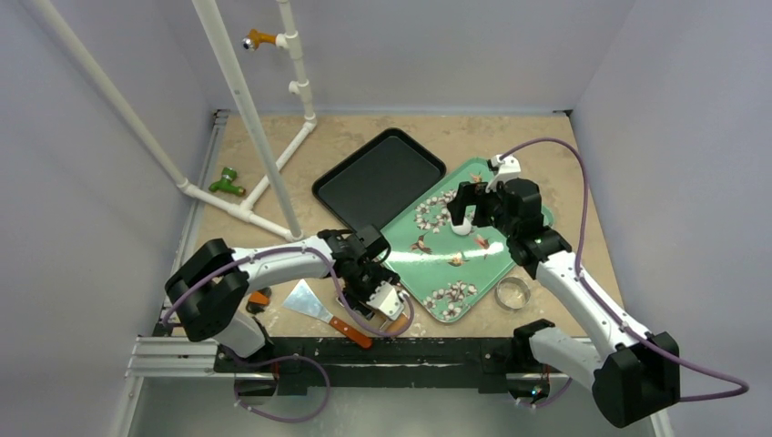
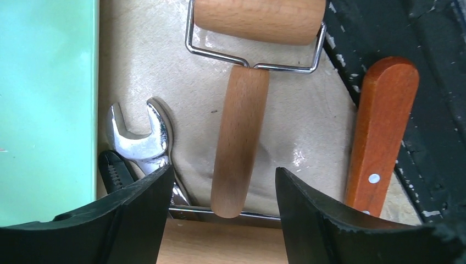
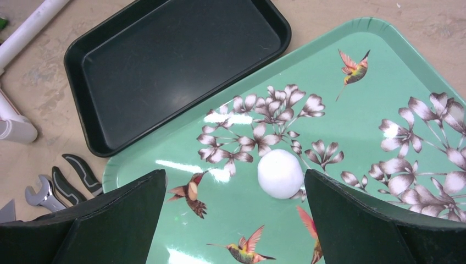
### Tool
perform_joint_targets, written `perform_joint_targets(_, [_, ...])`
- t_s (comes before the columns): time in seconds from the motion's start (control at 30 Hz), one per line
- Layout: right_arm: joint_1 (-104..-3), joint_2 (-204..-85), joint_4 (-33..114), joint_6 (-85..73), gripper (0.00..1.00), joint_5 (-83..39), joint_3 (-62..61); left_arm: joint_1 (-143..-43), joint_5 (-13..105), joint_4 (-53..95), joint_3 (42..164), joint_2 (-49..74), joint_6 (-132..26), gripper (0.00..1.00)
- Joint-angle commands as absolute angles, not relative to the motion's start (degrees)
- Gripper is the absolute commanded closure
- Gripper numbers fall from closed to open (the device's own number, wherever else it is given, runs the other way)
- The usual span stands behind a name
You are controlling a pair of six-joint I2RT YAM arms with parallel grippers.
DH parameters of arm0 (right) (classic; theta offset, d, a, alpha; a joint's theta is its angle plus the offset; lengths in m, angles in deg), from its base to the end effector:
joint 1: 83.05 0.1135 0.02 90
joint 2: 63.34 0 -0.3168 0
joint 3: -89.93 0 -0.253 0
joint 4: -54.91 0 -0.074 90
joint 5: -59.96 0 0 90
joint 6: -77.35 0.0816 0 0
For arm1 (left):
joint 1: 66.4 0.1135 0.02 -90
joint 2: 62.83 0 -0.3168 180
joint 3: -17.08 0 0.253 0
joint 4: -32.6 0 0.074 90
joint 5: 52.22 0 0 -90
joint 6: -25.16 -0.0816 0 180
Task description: Roll out the dumpling wrappers from the dough
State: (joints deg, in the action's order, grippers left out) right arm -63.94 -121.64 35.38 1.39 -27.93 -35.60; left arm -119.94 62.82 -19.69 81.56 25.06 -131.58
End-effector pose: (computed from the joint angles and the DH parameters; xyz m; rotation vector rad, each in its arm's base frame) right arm 0.2341 0.0843 0.3045 -0.1127 1.9983 0.4106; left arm 0.1369 -0.2433 0.1862 2.4583 1.3217 -0.5752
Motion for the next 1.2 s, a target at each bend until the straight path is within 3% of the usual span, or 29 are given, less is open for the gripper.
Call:
perform_joint_targets(0.0, [-63.8,-120.1,35.0,1.7,0.01,-29.8,-36.1,-120.2,61.4,-18.2,82.2,26.6,-133.5,0.35])
perform_joint_targets(0.23, [-63.8,-120.2,34.7,1.3,0.01,-29.9,-35.7,-122.9,56.7,-20.7,81.7,28.2,-135.4,0.41])
perform_joint_targets(0.47, [-63.8,-119.8,35.0,0.9,0.01,-29.9,-35.8,-123.7,48.7,-17.5,81.8,32.9,-134.1,0.75])
perform_joint_targets(0.67, [-63.8,-119.9,33.5,0.8,0.01,-29.9,-34.7,-123.7,52.9,-19.0,83.3,27.8,-129.4,1.00])
perform_joint_targets(1.0, [-63.8,-117.7,32.0,3.1,0.01,-27.4,-33.3,-117.2,66.1,-16.3,87.2,19.4,-118.6,1.00])
perform_joint_targets(1.17, [-63.8,-115.7,35.6,4.9,0.01,-13.0,-33.7,-111.3,71.0,-12.1,90.1,18.3,-109.6,1.00])
